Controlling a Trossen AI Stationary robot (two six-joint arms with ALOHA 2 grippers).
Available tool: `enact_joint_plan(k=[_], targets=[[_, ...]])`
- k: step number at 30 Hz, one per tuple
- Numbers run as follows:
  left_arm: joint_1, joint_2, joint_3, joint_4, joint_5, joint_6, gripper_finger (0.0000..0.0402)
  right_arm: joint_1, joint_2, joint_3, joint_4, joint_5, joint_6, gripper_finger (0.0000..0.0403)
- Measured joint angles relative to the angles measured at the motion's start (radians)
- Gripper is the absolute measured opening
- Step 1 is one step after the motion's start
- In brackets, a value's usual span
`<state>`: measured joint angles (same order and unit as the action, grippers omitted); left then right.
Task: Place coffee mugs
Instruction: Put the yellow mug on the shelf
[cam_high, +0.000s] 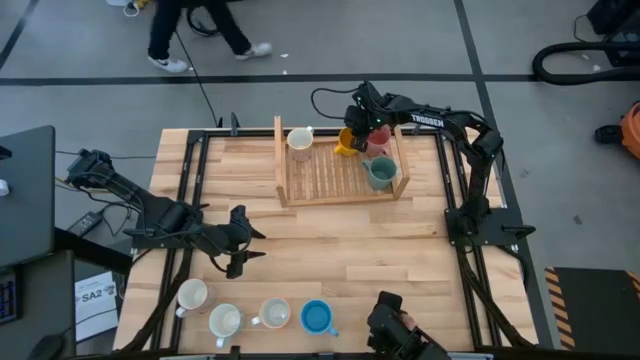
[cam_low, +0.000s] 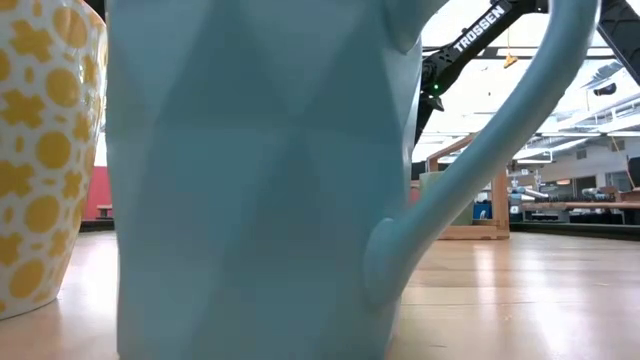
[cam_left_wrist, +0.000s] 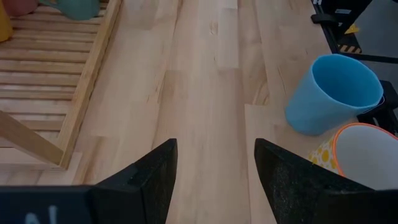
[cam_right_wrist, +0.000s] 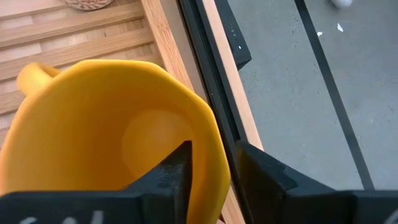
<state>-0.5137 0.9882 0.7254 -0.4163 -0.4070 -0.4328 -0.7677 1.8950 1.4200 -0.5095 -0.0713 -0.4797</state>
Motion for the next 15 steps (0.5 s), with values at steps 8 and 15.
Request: enact_joint_plan(k=[8,15], targets=[[0.000,0.000,0.000,0.000,0.000,0.000,0.0222,0.000,0.000,0.000,0.021,0.007,-0.003,0.0157],[0.000,0.000,0.000,0.000,0.000,0.000,0.0222,0.001,0.000,0.000,0.029,0.068,0.002,0.0156]])
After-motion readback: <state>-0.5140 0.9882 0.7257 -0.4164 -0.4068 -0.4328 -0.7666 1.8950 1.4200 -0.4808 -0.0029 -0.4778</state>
